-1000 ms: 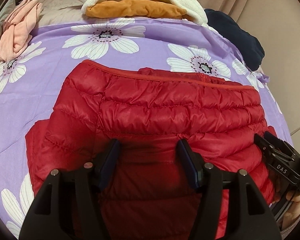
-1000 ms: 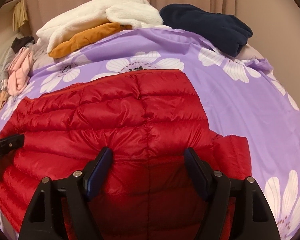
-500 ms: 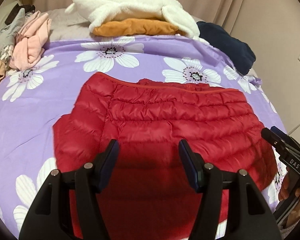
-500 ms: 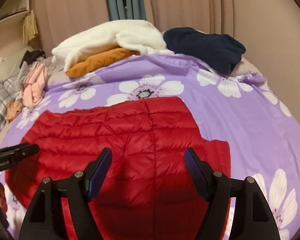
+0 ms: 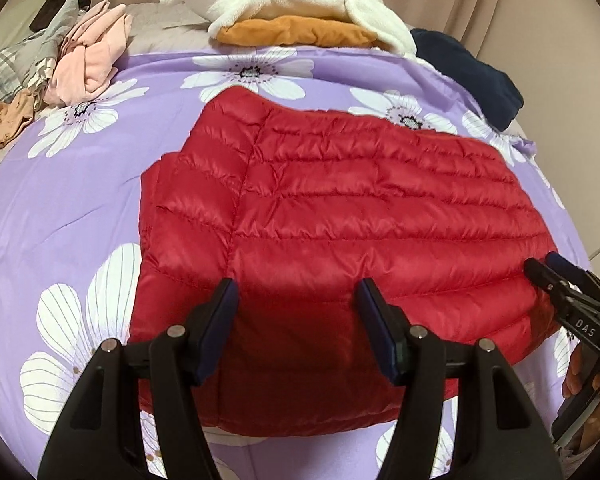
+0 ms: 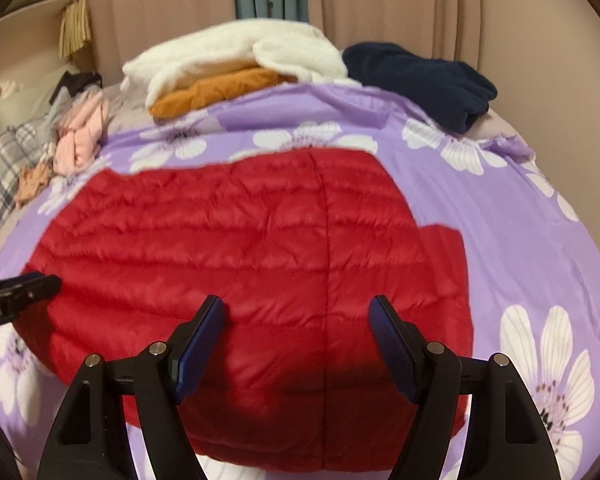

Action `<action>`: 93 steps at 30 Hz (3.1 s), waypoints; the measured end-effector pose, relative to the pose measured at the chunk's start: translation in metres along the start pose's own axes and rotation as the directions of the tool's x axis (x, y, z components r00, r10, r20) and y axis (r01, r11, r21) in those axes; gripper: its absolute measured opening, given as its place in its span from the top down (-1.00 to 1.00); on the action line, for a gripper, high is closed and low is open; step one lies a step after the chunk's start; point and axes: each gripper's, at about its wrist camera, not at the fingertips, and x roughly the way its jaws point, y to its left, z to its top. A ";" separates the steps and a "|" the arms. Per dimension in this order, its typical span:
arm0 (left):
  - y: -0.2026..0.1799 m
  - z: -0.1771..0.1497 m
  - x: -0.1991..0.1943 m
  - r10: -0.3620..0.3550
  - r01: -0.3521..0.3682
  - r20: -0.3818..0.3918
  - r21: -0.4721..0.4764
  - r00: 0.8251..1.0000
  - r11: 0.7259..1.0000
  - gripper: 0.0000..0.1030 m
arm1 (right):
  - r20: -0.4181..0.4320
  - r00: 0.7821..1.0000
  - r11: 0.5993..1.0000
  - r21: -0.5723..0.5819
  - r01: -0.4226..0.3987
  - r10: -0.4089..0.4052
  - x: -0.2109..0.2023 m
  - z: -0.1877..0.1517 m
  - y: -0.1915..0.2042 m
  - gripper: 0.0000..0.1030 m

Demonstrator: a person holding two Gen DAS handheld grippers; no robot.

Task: Fold large clothes
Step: 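Press and smooth the folded jacket flat with both grippers, then raise both grippers away from the folded jacket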

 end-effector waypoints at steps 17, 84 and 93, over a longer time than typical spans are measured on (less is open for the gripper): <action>0.010 -0.007 0.001 -0.061 0.060 -0.034 -0.051 0.998 0.997 -0.30 | -0.107 0.994 0.999 0.033 -0.019 0.022 0.015 -0.011 0.001 -0.45; 0.048 -0.076 -0.062 -0.162 0.153 -0.008 -0.275 0.987 0.949 -0.28 | -0.004 0.996 0.960 0.269 -0.080 0.084 -0.040 -0.017 -0.031 -0.37; 0.049 -0.085 -0.069 -0.180 0.169 -0.008 -0.299 0.984 0.939 -0.29 | 0.007 0.997 0.953 0.292 -0.080 0.082 -0.053 -0.026 -0.038 -0.37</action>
